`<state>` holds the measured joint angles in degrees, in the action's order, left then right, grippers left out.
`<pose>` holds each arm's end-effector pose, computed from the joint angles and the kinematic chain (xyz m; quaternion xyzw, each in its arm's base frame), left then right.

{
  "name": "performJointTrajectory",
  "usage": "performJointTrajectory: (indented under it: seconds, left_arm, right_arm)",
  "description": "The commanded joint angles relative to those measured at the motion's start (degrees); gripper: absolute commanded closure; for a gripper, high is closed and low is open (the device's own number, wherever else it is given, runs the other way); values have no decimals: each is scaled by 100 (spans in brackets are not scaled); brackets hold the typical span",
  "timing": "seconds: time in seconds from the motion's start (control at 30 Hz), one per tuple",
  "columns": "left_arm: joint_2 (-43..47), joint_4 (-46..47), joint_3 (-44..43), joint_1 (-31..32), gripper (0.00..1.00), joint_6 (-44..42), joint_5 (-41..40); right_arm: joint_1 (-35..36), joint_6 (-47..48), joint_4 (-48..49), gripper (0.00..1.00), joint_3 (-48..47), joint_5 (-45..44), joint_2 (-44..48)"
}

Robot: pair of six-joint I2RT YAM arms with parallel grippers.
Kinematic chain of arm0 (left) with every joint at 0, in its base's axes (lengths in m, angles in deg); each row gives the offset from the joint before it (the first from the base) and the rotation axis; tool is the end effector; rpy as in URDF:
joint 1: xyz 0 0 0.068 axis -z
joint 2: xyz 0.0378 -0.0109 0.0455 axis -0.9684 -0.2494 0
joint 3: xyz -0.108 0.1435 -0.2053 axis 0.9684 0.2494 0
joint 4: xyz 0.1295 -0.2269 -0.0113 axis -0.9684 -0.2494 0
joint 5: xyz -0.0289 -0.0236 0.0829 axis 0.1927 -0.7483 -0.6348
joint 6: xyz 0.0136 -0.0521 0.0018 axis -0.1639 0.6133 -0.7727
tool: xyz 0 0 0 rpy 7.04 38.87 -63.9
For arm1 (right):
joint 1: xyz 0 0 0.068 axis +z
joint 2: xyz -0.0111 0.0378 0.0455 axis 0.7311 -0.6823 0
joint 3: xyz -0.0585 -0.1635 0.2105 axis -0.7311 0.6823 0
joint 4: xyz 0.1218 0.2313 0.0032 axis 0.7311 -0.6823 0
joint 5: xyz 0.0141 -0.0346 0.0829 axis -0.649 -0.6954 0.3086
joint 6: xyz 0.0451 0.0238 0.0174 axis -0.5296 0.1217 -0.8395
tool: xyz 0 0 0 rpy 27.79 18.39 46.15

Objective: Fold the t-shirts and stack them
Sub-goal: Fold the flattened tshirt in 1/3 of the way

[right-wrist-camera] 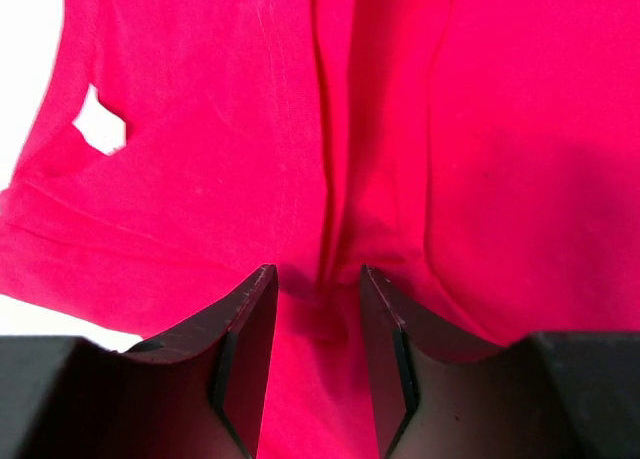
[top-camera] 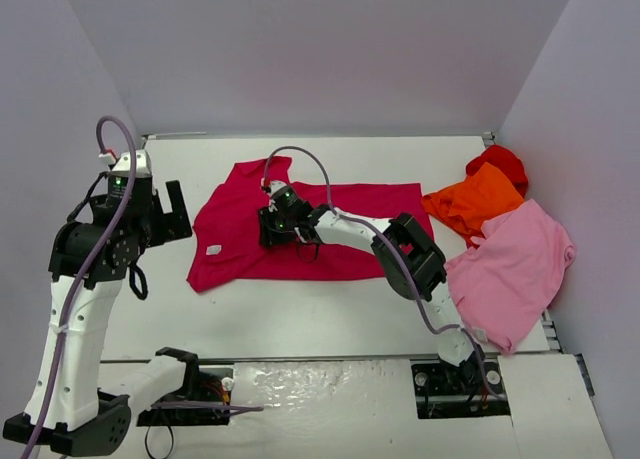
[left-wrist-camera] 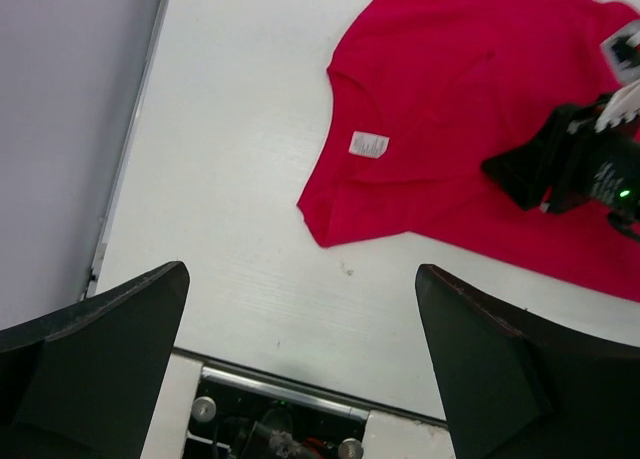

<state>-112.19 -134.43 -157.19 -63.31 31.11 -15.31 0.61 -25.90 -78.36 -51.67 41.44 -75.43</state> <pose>0.1614 -0.0252 0.4470 -0.1350 0.8853 -0.0089 0.4450 0.3378 0.3819 0.1676 -0.2255 0.8325 0.3750 0.3398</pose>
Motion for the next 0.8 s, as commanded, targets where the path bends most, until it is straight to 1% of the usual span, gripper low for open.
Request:
performJointTrajectory:
  seconds: [0.0, 0.07, 0.1, 0.13, 0.2, 0.27, 0.37, 0.57, 0.63, 0.77]
  left_arm:
    - [-130, -281, 224, -39, 3, 71, -242]
    - [-120, -232, 305, -37, 3, 61, -164]
    - [-126, -189, 330, -31, 3, 55, -120]
    - [-127, -176, 333, -37, 3, 54, -107]
    - [-148, -171, 350, -30, 3, 58, -90]
    - [-166, -153, 408, -35, 3, 71, -60]
    - [-162, -113, 553, -33, 3, 80, -23]
    - [-84, -70, 752, -39, 3, 71, -62]
    - [-51, -6, 867, -34, 3, 76, -26]
    - [-22, 63, 1026, -38, 3, 106, 139]
  right_arm:
    - [-30, -94, 218, 64, -289, 181, 142]
    - [-30, -112, 218, 65, -302, 166, 100]
    - [-30, -125, 218, 68, -314, 172, 63]
    - [-30, -142, 218, 73, -323, 195, 51]
    - [-25, -197, 215, 89, -333, 207, 58]
    - [-21, -214, 206, 95, -363, 279, 62]
    - [-25, -202, 180, 100, -377, 330, 120]
    - [-4, -198, 157, 100, -460, 356, 260]
    - [-4, -152, 130, 100, -741, 405, 219]
    - [-21, -135, 52, 100, -1679, 479, -61]
